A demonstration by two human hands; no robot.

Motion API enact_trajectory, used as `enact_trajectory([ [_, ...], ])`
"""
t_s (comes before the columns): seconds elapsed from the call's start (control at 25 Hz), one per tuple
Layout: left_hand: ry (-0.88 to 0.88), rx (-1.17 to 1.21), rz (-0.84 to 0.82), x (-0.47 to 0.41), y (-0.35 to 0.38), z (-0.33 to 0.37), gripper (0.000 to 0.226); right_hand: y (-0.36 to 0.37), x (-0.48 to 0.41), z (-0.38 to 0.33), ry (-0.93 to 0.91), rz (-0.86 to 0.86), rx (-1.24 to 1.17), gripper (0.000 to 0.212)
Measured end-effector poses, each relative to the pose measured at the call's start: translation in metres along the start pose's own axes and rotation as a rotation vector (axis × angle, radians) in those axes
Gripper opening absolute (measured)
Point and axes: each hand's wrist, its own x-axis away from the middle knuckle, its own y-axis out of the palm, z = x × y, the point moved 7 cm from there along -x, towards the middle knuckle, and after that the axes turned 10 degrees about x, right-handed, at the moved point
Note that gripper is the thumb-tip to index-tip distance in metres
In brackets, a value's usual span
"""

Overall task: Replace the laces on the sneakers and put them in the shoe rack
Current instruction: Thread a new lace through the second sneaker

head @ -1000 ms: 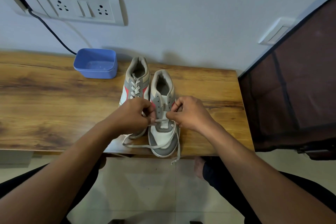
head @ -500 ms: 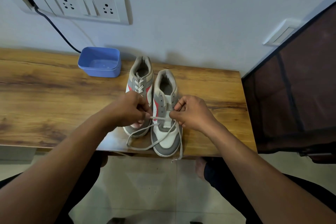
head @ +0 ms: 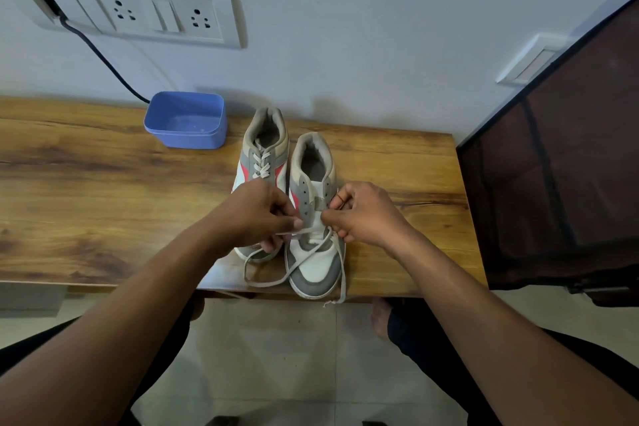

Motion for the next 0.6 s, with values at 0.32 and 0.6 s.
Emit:
enact_trajectory([
  [0.32,0.13,-0.058,0.096,0.003,-0.016,0.01,0.015,0.0,-0.001,0.003,0.005,0.005,0.011,0.019],
  [0.6,0.253,-0.383,0.113,0.0,0.012,0.011,0.011,0.0,-0.001,0.002,0.0,0.012,0.006,0.019],
])
